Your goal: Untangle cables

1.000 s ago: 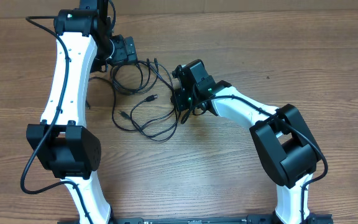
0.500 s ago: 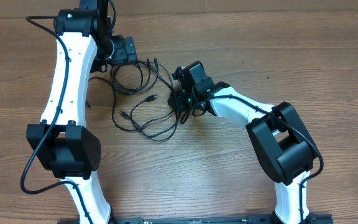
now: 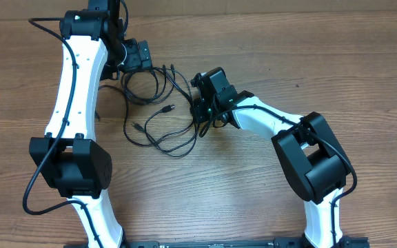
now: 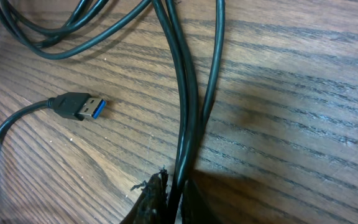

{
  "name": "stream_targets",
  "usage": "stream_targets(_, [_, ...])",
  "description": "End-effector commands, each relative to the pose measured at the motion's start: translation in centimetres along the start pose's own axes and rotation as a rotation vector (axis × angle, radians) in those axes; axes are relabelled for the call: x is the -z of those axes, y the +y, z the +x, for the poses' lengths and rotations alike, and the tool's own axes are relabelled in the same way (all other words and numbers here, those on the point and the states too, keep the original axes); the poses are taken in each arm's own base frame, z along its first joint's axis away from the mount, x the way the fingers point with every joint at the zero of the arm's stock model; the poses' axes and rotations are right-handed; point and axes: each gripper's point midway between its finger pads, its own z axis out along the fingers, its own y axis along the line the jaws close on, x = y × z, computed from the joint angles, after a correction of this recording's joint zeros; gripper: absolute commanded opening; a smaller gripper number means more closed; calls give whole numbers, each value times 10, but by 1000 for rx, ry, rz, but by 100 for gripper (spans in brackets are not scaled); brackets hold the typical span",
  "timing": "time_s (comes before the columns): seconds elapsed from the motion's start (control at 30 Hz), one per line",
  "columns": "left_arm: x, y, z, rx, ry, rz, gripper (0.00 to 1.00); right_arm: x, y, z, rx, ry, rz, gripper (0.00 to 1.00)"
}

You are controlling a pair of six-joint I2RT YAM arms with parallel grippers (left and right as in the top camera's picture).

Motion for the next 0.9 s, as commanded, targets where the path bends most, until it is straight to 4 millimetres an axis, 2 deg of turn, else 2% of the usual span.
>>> stream_targets(0.0, [10, -7, -3, 5, -25, 21, 100, 26, 11, -22, 17, -69, -17, 7])
stream_targets(0.17, [10, -7, -3, 5, -25, 21, 100, 56, 22, -32, 51, -93, -22, 7])
stream_targets(0.3, [10, -7, -3, 5, -25, 21, 100, 87, 33, -43, 64, -130, -30, 7])
stream_targets(0.4, [10, -7, -3, 5, -25, 21, 100, 119, 44, -53, 80, -179, -41, 6])
stream_targets(0.43, [10, -7, -3, 5, -25, 22, 100, 139, 51, -60, 89, -215, -46, 6])
stream_targets(0.5, [10, -7, -3, 5, -25, 21, 100, 166, 58, -69, 101, -269, -47, 5])
stream_targets(0.67, [10, -7, -3, 5, -25, 21, 100, 261, 86, -93, 149, -483, -76, 4])
stream_targets(0.73, [10, -7, -3, 5, -25, 21, 100, 289, 81, -95, 138, -544, -14, 4])
stream_targets(0.8, [10, -7, -3, 5, -25, 21, 100, 293, 66, -92, 113, -541, 67, 6])
stream_targets(0.87, [10, -7, -3, 5, -25, 21, 100, 282, 52, -82, 91, -487, 131, 11])
